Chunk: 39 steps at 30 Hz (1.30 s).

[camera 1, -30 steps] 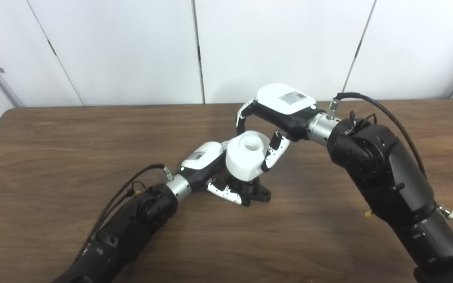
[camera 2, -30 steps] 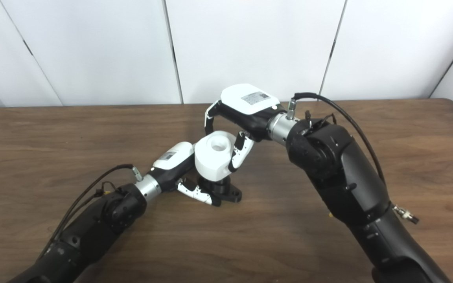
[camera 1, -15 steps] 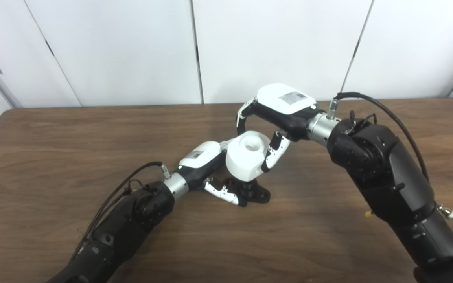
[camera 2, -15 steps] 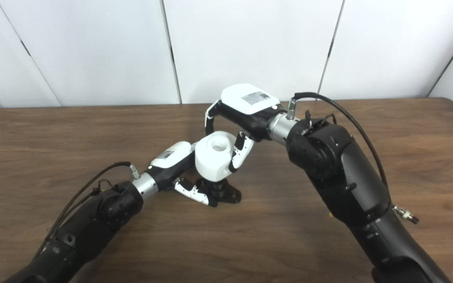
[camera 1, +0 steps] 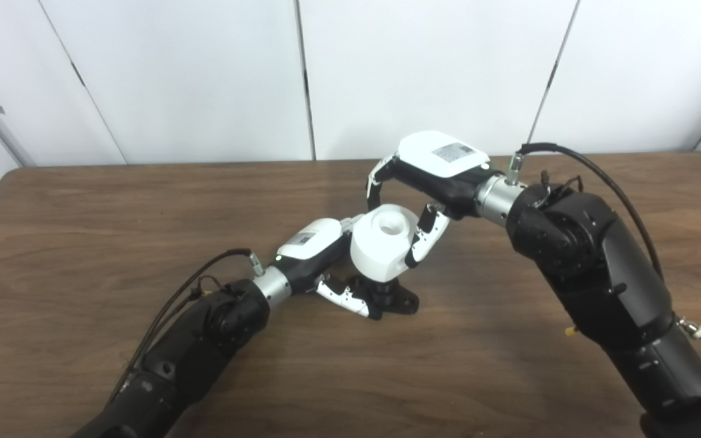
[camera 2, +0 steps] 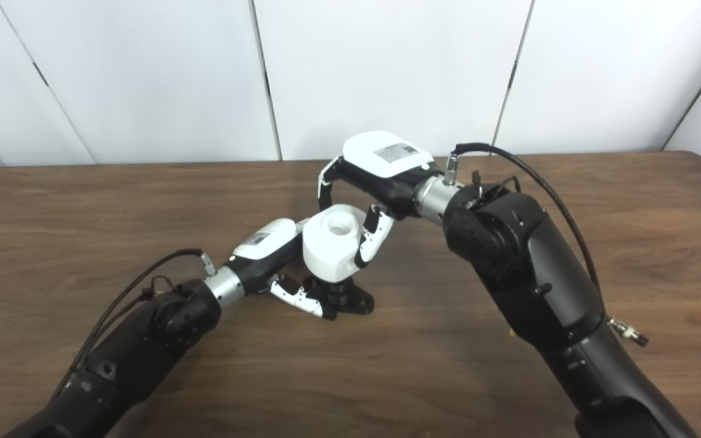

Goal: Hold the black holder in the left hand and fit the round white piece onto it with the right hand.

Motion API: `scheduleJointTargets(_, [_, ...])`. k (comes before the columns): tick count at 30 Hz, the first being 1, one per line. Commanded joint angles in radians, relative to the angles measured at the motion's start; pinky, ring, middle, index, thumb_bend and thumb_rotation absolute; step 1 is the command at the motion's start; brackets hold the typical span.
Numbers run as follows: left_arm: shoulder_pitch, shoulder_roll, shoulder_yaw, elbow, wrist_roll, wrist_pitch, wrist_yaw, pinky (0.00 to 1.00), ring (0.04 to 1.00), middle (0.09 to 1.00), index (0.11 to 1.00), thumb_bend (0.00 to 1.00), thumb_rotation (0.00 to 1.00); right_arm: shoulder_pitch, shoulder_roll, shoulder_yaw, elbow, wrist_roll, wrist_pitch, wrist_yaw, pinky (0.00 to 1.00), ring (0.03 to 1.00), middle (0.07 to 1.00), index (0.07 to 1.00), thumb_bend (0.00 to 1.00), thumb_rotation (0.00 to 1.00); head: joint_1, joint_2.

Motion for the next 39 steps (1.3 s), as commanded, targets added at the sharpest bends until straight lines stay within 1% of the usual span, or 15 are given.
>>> scheduleJointTargets(1, [0.041, 0.023, -0.028, 0.056, 0.048, 0.036, -0.07, 0.99, 1.0, 0.979, 0.482, 0.52, 0.08, -0.032, -0.004, -0.01, -0.023, 0.008, -0.008, -0.025, 0.83, 0.806, 0.743, 0.48, 0.52, 0.14, 0.001, 0.0])
scheduleJointTargets(11, [0.039, 0.022, -0.036, 0.049, 0.056, 0.05, -0.077, 0.99, 1.0, 0.984, 0.481, 0.52, 0.08, -0.012, 0.002, -0.001, -0.009, 0.015, -0.028, -0.046, 0.79, 0.769, 0.724, 0.479, 0.52, 0.14, 0.005, 0.002])
scheduleJointTargets(14, [0.037, 0.023, -0.036, 0.055, 0.051, 0.041, -0.078, 0.99, 1.0, 0.986, 0.481, 0.52, 0.08, -0.01, -0.005, 0.011, -0.005, 0.008, -0.035, -0.039, 0.8, 0.774, 0.731, 0.48, 0.52, 0.14, 0.005, 0.002])
scheduleJointTargets(18, [0.041, 0.024, -0.035, 0.044, 0.053, 0.049, -0.079, 1.0, 1.0, 0.987, 0.482, 0.52, 0.08, -0.007, -0.01, 0.018, -0.007, 0.01, -0.034, -0.033, 0.8, 0.778, 0.732, 0.48, 0.52, 0.14, 0.005, 0.006])
scheduleJointTargets(22, [0.042, 0.024, -0.037, 0.044, 0.058, 0.046, -0.074, 0.98, 1.0, 0.986, 0.482, 0.52, 0.08, -0.008, -0.016, 0.019, -0.002, 0.016, -0.037, -0.03, 0.8, 0.779, 0.733, 0.48, 0.52, 0.13, 0.005, 0.007])
scheduleJointTargets(39, [0.05, 0.031, -0.032, 0.025, 0.04, 0.055, -0.093, 0.99, 1.0, 0.986, 0.481, 0.52, 0.08, -0.023, -0.036, 0.022, 0.014, 0.036, -0.047, -0.028, 0.82, 0.777, 0.728, 0.479, 0.52, 0.13, -0.004, 0.012])
